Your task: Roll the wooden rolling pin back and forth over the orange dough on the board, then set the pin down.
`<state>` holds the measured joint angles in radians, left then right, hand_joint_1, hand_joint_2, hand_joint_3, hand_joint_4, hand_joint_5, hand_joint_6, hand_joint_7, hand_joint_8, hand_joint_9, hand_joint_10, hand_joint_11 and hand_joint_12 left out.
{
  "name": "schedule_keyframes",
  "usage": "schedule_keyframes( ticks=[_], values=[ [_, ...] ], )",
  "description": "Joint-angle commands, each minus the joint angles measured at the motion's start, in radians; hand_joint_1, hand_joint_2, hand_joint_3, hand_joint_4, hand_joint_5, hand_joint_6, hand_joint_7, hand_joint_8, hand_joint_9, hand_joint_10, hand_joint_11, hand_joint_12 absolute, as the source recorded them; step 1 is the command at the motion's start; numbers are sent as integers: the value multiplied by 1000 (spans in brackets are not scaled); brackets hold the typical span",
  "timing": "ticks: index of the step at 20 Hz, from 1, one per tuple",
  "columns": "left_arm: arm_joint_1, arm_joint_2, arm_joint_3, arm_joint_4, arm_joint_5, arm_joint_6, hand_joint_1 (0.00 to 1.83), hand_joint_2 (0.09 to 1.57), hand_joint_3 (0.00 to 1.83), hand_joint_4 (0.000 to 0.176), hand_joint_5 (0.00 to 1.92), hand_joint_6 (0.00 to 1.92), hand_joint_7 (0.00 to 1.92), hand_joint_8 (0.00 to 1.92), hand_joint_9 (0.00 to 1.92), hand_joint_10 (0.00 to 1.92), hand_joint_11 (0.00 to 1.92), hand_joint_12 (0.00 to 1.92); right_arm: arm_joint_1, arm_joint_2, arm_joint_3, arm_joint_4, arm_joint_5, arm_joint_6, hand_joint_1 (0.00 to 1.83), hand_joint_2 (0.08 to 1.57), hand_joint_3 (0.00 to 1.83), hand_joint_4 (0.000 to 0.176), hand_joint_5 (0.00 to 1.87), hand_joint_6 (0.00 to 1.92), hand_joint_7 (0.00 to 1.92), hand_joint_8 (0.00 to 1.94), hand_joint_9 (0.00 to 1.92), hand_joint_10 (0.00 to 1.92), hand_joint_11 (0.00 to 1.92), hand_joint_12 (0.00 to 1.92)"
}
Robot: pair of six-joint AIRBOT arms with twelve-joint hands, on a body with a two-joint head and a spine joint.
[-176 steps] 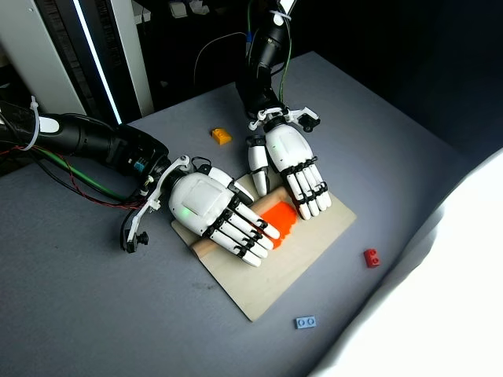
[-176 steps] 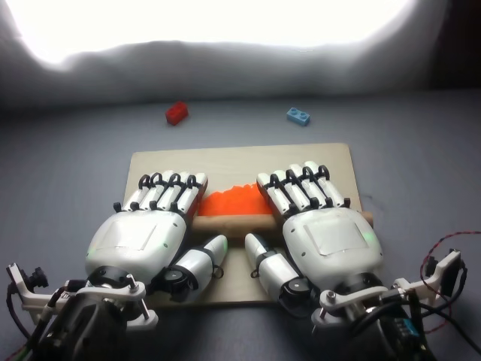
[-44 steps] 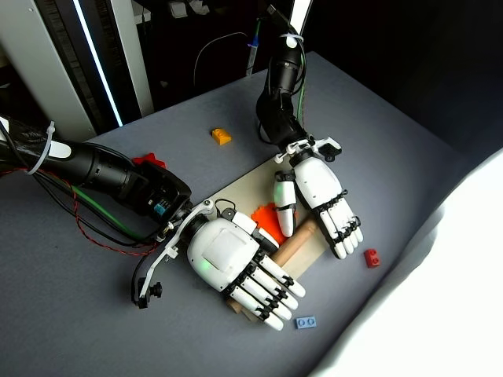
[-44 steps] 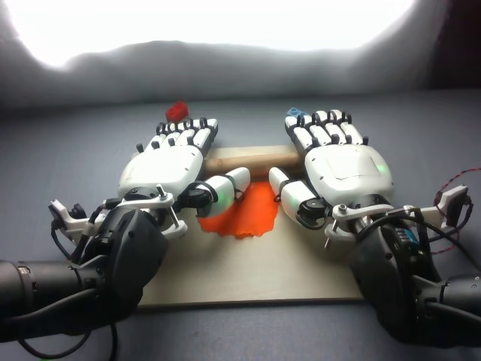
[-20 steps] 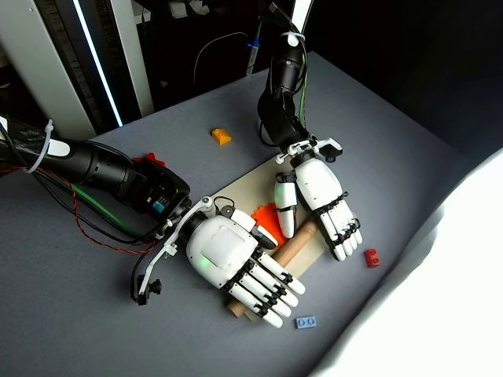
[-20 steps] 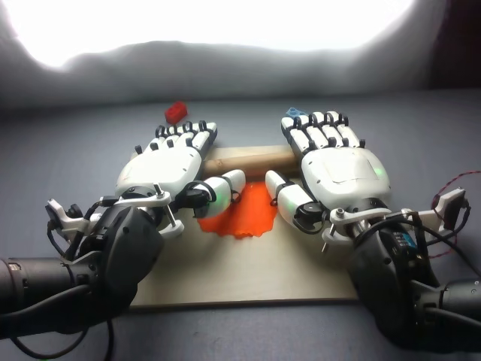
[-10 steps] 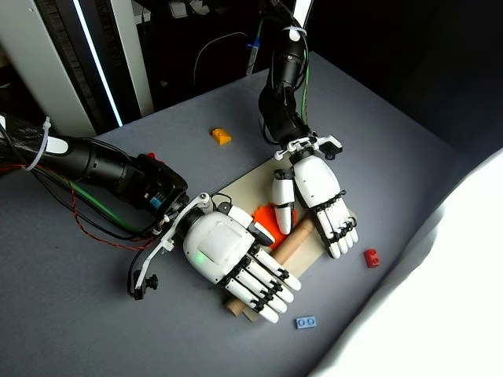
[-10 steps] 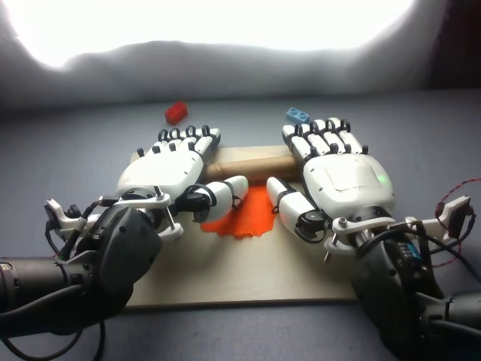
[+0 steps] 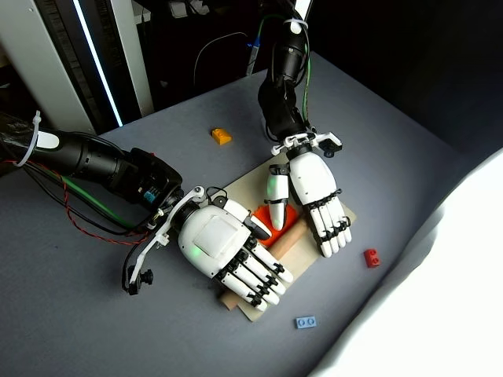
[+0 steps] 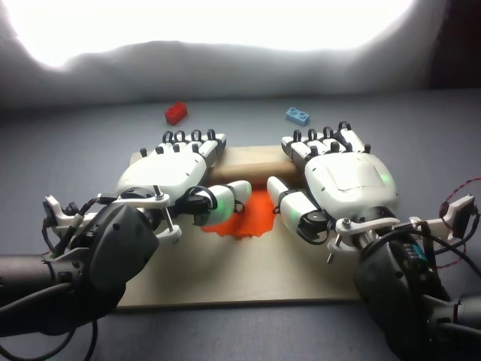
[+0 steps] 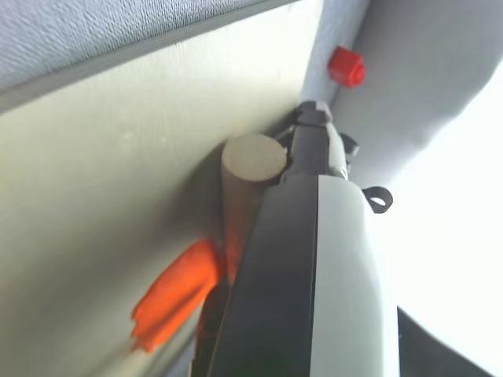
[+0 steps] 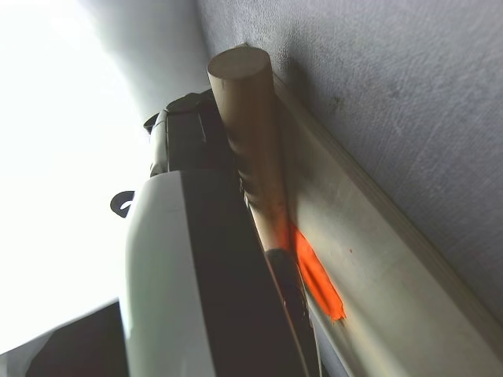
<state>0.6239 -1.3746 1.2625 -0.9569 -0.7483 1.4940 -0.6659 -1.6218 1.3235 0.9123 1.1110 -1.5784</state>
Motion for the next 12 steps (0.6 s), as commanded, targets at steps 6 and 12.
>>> schedule_keyframes(
  ticks=[6, 12],
  values=[
    [3, 46, -48, 36, -39, 26, 0, 1412, 0, 0, 76, 12, 118, 6, 94, 10, 19, 18, -7, 18, -31, -45, 84, -12, 0, 1487, 0, 0, 368, 3, 395, 1, 362, 10, 0, 945],
    [14, 54, -58, 35, -15, 19, 0, 1409, 0, 0, 71, 3, 102, 0, 76, 0, 2, 24, -9, 25, -53, -46, 91, -23, 0, 1482, 0, 0, 368, 2, 391, 3, 363, 7, 0, 943]
  ],
)
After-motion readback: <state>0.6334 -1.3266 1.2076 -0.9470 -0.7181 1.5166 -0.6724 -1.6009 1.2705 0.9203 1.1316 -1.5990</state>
